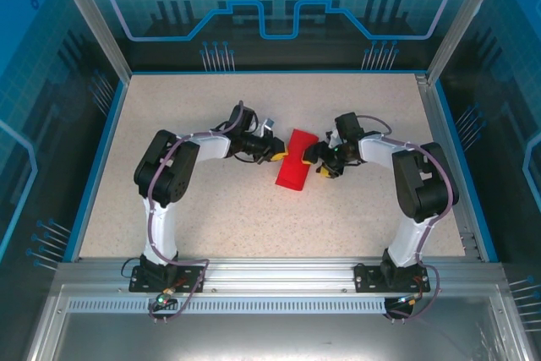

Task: Fold a paper plane with a square sheet of paper (pick it up from the middle)
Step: First fold in half a square sheet of paper at the center of the table.

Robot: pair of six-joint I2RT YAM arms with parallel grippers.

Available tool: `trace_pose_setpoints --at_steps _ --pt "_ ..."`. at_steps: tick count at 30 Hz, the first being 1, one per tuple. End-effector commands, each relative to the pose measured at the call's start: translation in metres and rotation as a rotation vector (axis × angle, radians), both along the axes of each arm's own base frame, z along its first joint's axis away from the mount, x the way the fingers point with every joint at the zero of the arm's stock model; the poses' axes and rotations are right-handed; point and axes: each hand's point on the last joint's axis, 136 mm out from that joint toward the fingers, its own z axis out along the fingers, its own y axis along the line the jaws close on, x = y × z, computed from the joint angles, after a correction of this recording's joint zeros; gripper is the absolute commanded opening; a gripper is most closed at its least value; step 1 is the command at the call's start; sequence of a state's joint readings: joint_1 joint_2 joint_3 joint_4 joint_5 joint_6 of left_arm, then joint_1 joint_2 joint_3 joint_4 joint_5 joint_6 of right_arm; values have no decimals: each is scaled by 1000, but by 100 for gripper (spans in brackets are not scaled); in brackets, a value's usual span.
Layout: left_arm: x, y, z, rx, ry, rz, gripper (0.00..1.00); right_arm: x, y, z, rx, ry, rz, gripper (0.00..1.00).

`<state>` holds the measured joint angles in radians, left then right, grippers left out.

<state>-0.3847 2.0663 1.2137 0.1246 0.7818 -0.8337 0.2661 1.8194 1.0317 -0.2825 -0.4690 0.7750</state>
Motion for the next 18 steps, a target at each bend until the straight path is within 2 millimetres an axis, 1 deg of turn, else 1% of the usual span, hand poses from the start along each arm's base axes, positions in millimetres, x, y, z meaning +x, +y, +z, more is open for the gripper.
trace_pose_setpoints --at_steps 1,3,7,10,13,18 --pt "-1 -2 -16 -7 56 64 10 15 9 11 66 -46 -27 64" --pt "0 0 -18 -9 57 94 10 20 13 15 85 -53 -10 65" --pt "2 -2 -18 -4 49 121 9 23 10 12 38 -35 22 62" --pt "2 -5 -16 -1 38 122 9 24 16 14 60 -41 39 60" --pt "4 -4 -18 3 43 139 10 26 17 11 57 -35 50 57" --pt "4 -3 -22 8 54 174 10 30 14 6 10 -33 71 55"
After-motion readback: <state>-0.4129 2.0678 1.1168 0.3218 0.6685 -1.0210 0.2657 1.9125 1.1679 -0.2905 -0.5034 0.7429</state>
